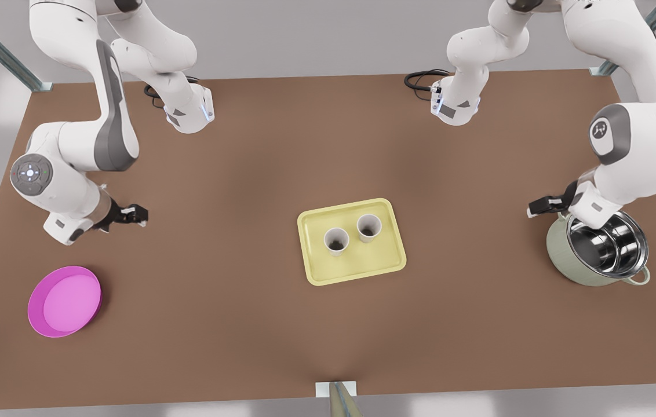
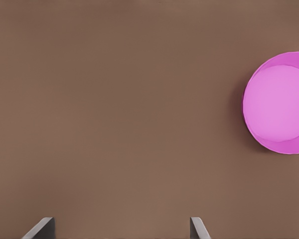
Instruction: Use the left arm to pick up the white IKEA cup from the tray and place it on the middle-left position; use the right arm to pick up the white IKEA cup from the tray and place it on the middle-right position
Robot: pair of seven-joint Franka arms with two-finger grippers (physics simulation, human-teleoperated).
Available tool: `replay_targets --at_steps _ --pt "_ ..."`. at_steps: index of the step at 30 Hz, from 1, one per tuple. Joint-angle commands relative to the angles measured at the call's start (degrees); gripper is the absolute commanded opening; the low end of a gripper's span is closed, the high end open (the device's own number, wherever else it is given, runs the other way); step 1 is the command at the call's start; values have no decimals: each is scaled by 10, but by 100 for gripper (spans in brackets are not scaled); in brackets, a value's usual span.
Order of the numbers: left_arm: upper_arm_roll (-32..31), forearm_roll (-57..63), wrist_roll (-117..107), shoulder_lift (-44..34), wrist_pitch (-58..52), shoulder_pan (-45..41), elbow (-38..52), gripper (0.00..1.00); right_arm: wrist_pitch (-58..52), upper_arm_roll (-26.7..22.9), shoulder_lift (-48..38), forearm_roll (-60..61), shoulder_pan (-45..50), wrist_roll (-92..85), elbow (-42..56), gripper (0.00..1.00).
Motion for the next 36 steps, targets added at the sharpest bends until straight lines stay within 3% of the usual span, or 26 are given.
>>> replay_targets --at_steps 1,3,4,9,13,17,25,27,29,36 --pt "-1 0 -4 1 46 2 -1 100 77 0 1 -2 -1 -63 2 100" --pt "-1 0 -1 21 46 -15 12 100 77 4 7 -14 10 -62 10 100" --pt "-1 0 0 30 45 -40 12 100 59 4 37 -14 43 -61 59 100" --pt "-2 2 -259 29 34 -286 -3 100 57 13 130 -12 181 38 148 100" --pt "-1 6 -418 82 140 -372 -39 100 62 31 178 34 220 127 201 100" --pt "3 19 -404 119 213 -367 -71 100 53 33 259 38 268 258 282 100" --pt "8 27 -342 146 233 -357 -80 100 35 58 359 39 302 363 373 100" --pt "7 28 -349 132 252 -369 -108 100 36 59 374 38 305 376 384 100" --pt "5 23 -354 108 359 -369 -191 100 36 59 388 38 314 383 383 100" --pt "5 22 -354 127 380 -369 -191 100 49 77 419 38 323 416 394 100"
